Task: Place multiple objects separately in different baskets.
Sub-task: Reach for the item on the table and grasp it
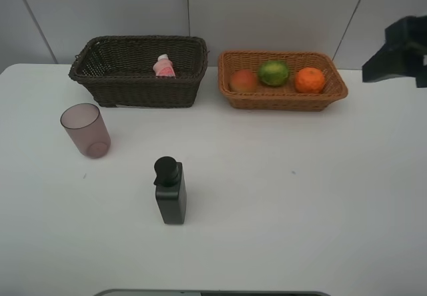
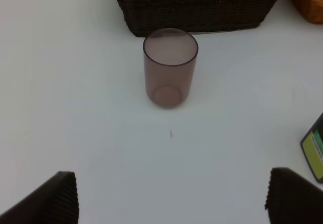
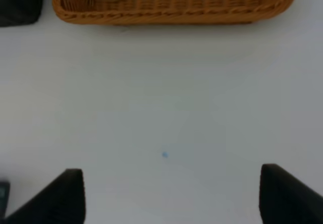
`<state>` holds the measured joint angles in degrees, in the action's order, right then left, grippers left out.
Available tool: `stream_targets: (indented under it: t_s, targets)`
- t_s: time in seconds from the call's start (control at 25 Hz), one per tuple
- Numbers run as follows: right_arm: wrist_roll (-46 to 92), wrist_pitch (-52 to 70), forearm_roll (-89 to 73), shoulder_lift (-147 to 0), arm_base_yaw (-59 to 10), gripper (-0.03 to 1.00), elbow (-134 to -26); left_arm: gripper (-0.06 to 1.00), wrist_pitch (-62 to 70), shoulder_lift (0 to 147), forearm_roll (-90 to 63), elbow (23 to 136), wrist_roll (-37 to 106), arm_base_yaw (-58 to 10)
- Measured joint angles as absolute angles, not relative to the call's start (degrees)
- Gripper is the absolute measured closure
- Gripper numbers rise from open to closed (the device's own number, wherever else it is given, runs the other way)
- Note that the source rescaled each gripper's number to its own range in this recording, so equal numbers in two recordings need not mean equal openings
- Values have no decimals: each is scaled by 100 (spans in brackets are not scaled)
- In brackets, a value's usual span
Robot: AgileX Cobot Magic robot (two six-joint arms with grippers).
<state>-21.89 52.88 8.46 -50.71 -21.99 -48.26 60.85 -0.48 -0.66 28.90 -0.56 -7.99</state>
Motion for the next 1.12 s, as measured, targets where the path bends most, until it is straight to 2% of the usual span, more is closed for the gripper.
stream_targets:
  t_s: [0.28, 0.48, 0.68, 1.12]
  targets:
    - [-1946, 5669, 890, -2354, -2180, 49, -3967, -1, 6085, -48, -66, 2890, -56, -799]
    - [-1036, 6097, 611, -1021, -2180, 49, -3828, -1, 6085, -48, -66, 2890, -56, -799]
    - [-583, 6337, 227, -494, -2180, 37, -3551, -1, 6085, -48, -66, 2890, -56, -799]
    - [-551, 6248, 0, -58, -2180, 34, -3117, -1, 6085, -48, -66, 2890, -56, -799]
